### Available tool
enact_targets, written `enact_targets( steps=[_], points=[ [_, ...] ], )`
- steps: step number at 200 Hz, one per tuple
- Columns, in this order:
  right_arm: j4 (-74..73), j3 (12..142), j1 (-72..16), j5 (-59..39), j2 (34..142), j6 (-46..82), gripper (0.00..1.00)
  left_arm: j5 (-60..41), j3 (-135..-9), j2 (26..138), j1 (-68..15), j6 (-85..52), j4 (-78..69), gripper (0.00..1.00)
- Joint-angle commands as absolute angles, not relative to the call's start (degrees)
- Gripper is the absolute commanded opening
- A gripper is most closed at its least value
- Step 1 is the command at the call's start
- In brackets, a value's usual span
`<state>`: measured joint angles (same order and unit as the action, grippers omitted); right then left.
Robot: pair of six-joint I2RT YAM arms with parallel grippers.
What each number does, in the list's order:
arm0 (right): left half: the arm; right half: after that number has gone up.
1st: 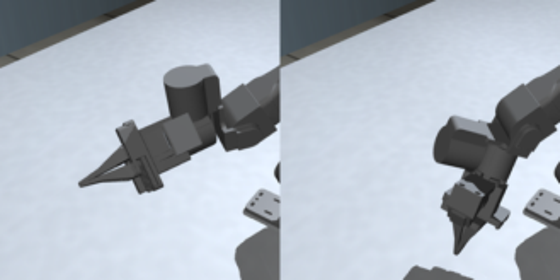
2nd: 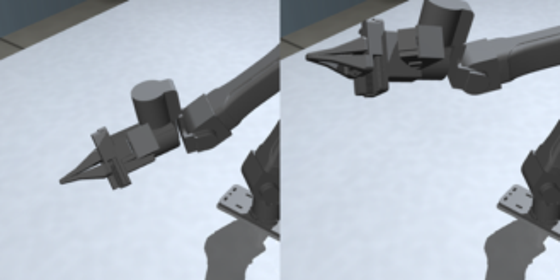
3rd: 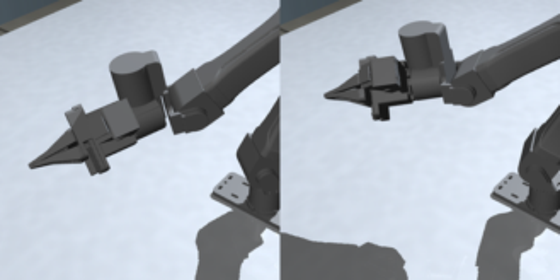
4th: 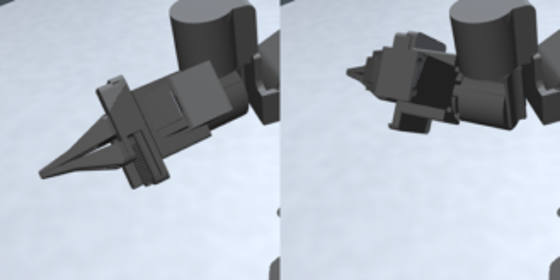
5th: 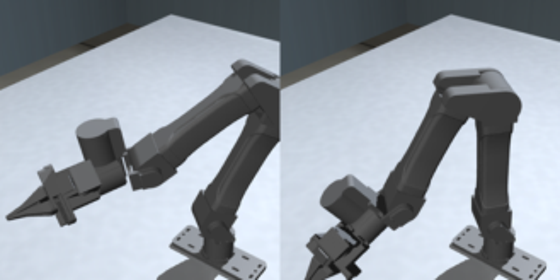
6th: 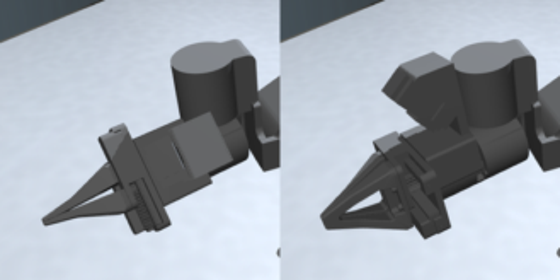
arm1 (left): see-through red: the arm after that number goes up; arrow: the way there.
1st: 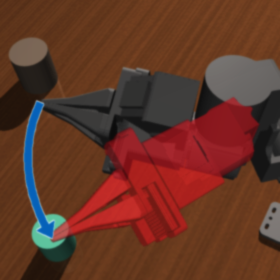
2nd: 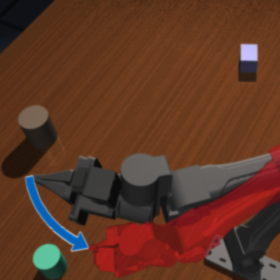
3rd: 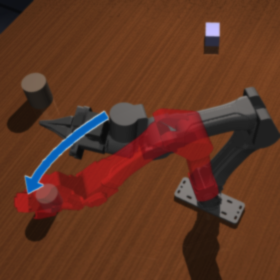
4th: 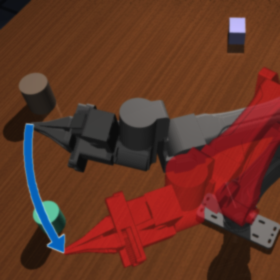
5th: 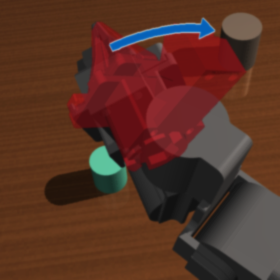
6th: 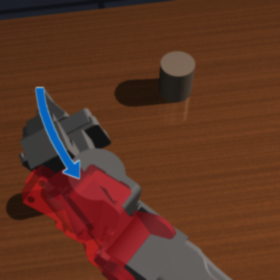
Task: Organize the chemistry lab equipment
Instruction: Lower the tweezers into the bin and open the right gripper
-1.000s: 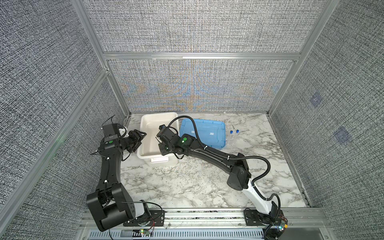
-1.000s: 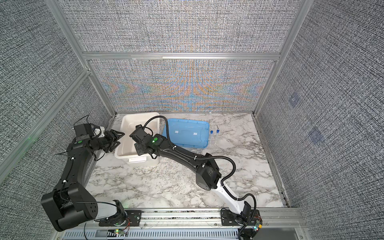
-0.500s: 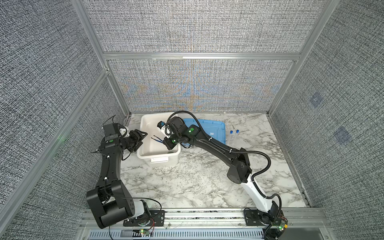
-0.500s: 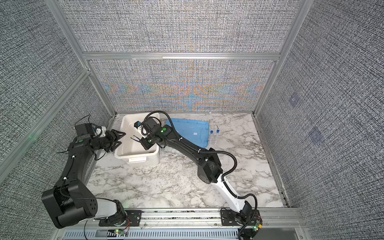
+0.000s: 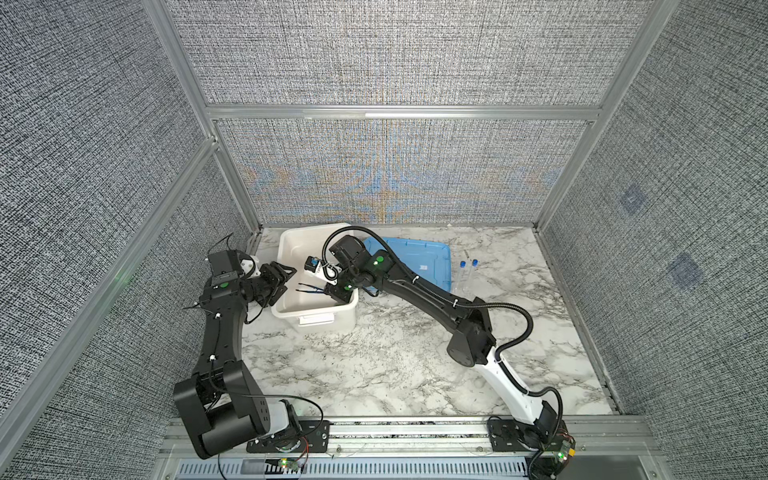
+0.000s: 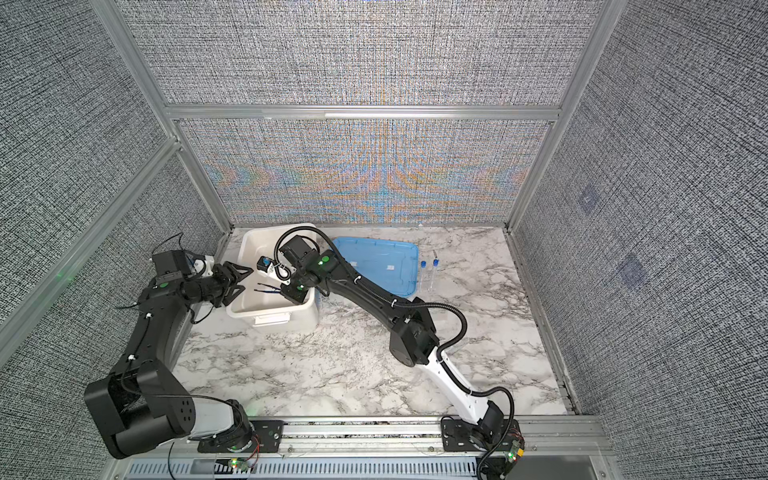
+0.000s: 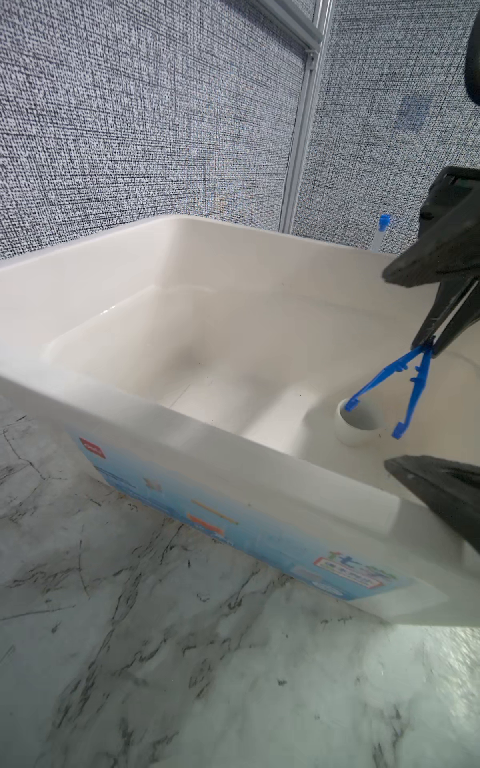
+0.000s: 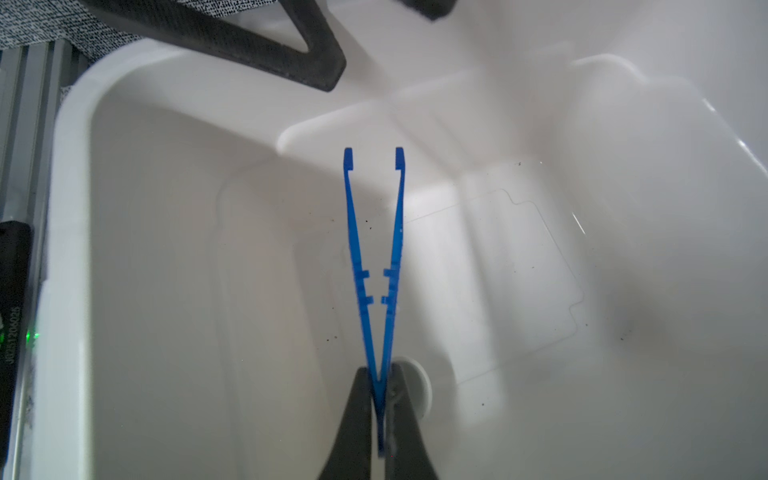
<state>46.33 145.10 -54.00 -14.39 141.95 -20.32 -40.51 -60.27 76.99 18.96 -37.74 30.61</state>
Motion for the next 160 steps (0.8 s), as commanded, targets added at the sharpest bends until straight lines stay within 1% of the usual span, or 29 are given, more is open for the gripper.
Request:
enact_targets(
  steps=[1, 39, 155, 160],
  points=[
    [48.0, 145.6, -53.9, -15.9, 142.4, -23.4, 0.00, -39.3, -60.4, 76.4, 19.1, -37.9, 30.2, 0.67],
    [46.5, 144.1, -54.1, -15.7, 142.5, -22.8, 0.00, -39.2, -60.7, 75.4, 19.1, -38.7, 30.1, 0.67],
    [47.6, 142.1, -54.2, -14.4, 143.1, -23.7, 0.00, -36.6, -63.0, 72.3, 19.3, -36.5, 36.7, 0.67],
    [47.6, 142.1, -54.2, -14.4, 143.2, -23.7, 0.03, -36.5, -63.0, 72.2, 19.3, -36.4, 37.0, 0.67]
  ],
)
